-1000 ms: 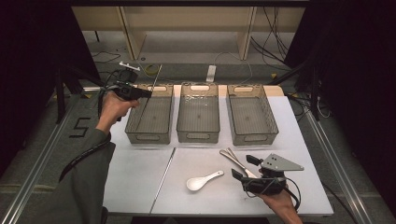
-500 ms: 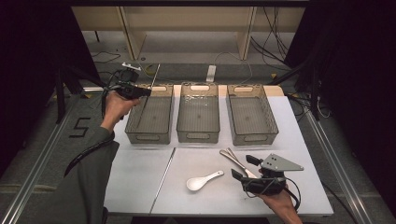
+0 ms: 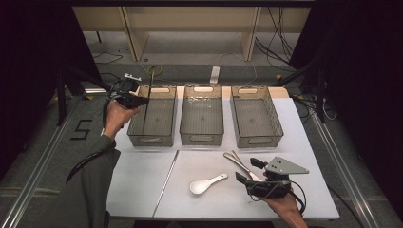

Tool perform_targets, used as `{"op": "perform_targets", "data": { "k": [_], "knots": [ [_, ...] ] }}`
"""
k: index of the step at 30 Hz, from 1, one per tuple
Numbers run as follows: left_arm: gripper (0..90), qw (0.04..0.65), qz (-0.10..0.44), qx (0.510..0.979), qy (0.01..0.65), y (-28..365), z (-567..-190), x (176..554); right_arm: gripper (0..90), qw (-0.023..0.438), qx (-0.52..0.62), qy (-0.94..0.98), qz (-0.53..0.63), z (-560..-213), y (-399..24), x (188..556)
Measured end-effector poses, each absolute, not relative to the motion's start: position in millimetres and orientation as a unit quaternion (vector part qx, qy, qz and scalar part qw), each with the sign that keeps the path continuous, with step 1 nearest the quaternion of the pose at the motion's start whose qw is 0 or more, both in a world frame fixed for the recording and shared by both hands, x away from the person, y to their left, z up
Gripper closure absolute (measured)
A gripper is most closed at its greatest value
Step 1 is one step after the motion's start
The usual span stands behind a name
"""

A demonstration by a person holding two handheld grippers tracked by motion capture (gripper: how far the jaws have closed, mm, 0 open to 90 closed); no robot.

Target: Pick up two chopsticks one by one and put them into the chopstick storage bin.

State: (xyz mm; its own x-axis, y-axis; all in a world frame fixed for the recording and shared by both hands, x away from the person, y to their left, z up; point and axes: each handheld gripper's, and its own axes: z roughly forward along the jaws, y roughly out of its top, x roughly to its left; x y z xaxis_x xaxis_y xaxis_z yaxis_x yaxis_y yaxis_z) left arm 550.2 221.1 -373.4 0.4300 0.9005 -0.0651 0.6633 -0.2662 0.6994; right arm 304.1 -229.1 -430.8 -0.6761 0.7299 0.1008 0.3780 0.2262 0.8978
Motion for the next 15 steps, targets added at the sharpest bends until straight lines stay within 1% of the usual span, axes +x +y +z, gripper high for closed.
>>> {"op": "perform_targets", "data": {
  "k": [1,2,5,6,7,8,11,12,13,15],
  "knots": [
    [84.7,0.335,0.177,0.777,0.504,220.9,-374.7,550.6,25.4,0.174,0.363,0.763,0.505,-430.8,-229.1,304.0],
    [89.4,0.333,0.180,0.777,0.504,220.9,-375.7,550.5,25.4,0.174,0.363,0.763,0.506,-430.7,-229.3,304.0],
    [88.7,0.331,0.184,0.777,0.503,219.7,-377.7,551.3,25.4,0.174,0.363,0.763,0.506,-430.6,-229.6,303.9],
    [86.4,0.331,0.185,0.776,0.504,218.8,-378.1,551.7,25.4,0.174,0.363,0.763,0.506,-430.6,-229.6,303.9],
    [77.1,0.331,0.183,0.773,0.509,218.0,-378.2,552.5,25.4,0.174,0.363,0.763,0.506,-430.7,-229.5,304.0],
    [66.1,0.332,0.177,0.771,0.514,217.6,-377.9,553.4,25.4,0.173,0.362,0.763,0.506,-430.7,-229.3,304.0],
    [41.8,0.331,0.173,0.767,0.521,214.4,-375.7,552.6,25.4,0.174,0.362,0.763,0.506,-430.7,-229.3,303.8],
    [35.9,0.328,0.165,0.769,0.523,213.8,-375.0,552.5,25.4,0.173,0.363,0.763,0.506,-430.7,-229.4,303.8],
    [32.7,0.328,0.155,0.770,0.525,213.3,-374.5,552.1,25.4,0.173,0.363,0.763,0.506,-430.8,-229.6,303.9],
    [28.8,0.333,0.148,0.769,0.525,212.9,-372.5,549.1,25.3,0.174,0.363,0.763,0.505,-430.7,-229.6,303.8]
  ]
}}
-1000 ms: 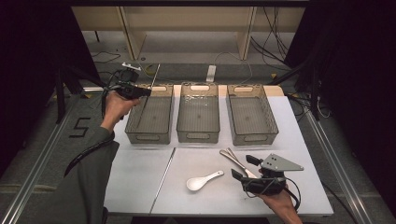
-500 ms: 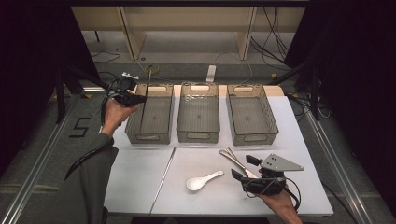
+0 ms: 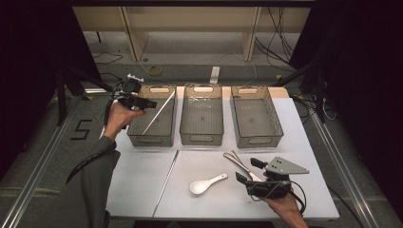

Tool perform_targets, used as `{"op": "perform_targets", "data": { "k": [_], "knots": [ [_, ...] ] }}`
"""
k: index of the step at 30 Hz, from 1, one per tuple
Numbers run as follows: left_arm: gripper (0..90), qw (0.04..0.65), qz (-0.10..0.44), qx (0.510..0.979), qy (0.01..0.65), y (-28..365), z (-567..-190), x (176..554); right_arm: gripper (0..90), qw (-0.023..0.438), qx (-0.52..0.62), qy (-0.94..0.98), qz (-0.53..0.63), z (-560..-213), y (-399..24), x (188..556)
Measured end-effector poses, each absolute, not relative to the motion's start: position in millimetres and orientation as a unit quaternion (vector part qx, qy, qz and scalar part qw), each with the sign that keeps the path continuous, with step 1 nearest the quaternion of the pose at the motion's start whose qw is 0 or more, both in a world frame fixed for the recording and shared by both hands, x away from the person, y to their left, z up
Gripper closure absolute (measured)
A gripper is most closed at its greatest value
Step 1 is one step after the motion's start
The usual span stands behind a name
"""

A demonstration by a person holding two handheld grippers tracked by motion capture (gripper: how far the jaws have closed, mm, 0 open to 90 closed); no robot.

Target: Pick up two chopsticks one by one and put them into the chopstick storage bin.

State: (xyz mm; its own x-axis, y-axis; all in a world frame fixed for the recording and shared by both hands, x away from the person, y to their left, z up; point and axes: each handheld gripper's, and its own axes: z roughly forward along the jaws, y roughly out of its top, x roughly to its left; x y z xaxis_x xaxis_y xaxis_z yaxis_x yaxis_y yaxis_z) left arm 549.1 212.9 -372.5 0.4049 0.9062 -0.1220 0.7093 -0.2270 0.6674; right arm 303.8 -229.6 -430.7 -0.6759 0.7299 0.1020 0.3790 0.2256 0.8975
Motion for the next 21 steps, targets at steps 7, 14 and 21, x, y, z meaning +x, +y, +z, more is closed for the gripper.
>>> {"op": "perform_targets", "data": {
  "k": [7,14,21],
  "knots": [
    [22.0,0.348,0.133,0.766,0.524,211.4,-368.8,534.7,25.3,0.174,0.362,0.764,0.504,-431.0,-229.3,303.9],
    [19.1,0.349,0.127,0.768,0.521,208.9,-364.5,513.5,25.4,0.174,0.363,0.764,0.503,-431.2,-229.3,304.1],
    [18.4,0.325,0.100,0.786,0.516,198.6,-370.1,478.1,25.3,0.173,0.364,0.765,0.502,-431.5,-229.4,304.1]
  ]
}}
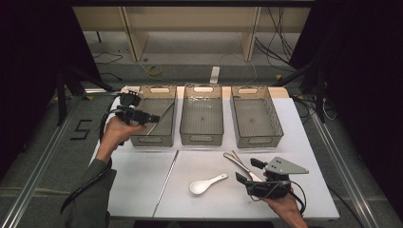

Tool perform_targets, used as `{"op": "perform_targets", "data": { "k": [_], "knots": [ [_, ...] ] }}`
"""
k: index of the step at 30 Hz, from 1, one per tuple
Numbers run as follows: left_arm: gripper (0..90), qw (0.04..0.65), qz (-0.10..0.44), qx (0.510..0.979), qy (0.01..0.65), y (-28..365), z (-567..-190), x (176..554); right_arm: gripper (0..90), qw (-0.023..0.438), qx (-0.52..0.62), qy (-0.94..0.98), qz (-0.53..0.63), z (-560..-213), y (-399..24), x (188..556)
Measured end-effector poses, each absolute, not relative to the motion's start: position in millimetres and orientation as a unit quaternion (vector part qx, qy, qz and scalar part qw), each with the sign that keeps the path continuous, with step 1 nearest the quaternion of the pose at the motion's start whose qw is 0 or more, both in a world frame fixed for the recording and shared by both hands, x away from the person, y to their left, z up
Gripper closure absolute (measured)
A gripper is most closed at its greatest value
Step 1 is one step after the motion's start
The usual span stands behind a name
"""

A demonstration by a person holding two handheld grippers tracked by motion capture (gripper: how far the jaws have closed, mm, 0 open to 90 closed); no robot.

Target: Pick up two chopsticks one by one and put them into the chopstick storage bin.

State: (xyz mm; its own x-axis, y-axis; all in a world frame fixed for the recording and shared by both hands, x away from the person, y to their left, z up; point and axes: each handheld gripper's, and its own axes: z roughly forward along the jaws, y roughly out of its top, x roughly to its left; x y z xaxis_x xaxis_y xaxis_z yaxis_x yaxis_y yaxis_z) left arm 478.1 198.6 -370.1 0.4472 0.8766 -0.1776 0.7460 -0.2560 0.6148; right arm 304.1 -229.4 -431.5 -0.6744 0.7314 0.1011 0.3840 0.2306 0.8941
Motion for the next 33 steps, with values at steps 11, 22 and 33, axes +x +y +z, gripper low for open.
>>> {"op": "perform_targets", "data": {
  "k": [11,22,33],
  "knots": [
    [21.0,0.234,0.053,0.842,0.483,173.7,-406.9,430.3,25.2,0.175,0.358,0.768,0.501,-429.5,-227.0,302.0],
    [22.2,0.195,0.046,0.866,0.457,154.0,-429.4,407.6,25.2,0.176,0.354,0.773,0.497,-429.9,-225.1,301.5],
    [31.3,0.168,0.029,0.883,0.437,138.0,-442.4,393.5,25.2,0.174,0.353,0.773,0.497,-430.2,-224.6,301.2]
  ]
}}
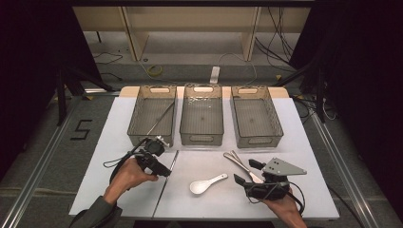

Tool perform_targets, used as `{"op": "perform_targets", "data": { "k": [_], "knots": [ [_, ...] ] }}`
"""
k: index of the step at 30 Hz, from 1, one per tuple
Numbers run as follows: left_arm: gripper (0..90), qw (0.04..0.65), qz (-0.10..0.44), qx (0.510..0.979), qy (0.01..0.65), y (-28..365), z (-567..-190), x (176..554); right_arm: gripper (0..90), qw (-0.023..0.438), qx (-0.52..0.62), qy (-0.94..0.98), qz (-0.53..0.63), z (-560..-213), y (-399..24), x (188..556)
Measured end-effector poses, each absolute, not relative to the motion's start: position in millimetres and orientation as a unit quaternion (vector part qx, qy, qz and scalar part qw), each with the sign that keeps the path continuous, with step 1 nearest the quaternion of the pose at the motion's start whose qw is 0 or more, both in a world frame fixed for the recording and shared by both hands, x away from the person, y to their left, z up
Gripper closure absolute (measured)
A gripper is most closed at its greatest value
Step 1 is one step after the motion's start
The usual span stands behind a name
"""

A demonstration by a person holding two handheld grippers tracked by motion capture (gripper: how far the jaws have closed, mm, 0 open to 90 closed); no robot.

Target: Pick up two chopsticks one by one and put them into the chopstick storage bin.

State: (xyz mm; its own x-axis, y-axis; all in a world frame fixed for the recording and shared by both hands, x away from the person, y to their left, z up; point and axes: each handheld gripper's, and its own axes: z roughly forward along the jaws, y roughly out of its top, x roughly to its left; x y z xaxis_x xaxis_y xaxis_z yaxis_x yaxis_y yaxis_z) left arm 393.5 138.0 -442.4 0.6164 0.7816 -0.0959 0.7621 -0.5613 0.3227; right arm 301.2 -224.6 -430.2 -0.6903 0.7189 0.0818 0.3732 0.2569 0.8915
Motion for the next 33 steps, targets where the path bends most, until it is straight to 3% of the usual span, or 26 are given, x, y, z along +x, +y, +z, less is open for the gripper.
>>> {"op": "perform_targets", "data": {
  "k": [20,33],
  "knots": [
    [60.1,0.140,-0.001,0.907,0.398,125.3,-457.8,384.6,25.0,0.175,0.350,0.775,0.496,-430.4,-223.9,301.1],
    [66.7,0.131,0.008,0.913,0.386,122.1,-461.7,383.6,25.0,0.175,0.352,0.775,0.495,-430.3,-224.5,301.2]
  ]
}}
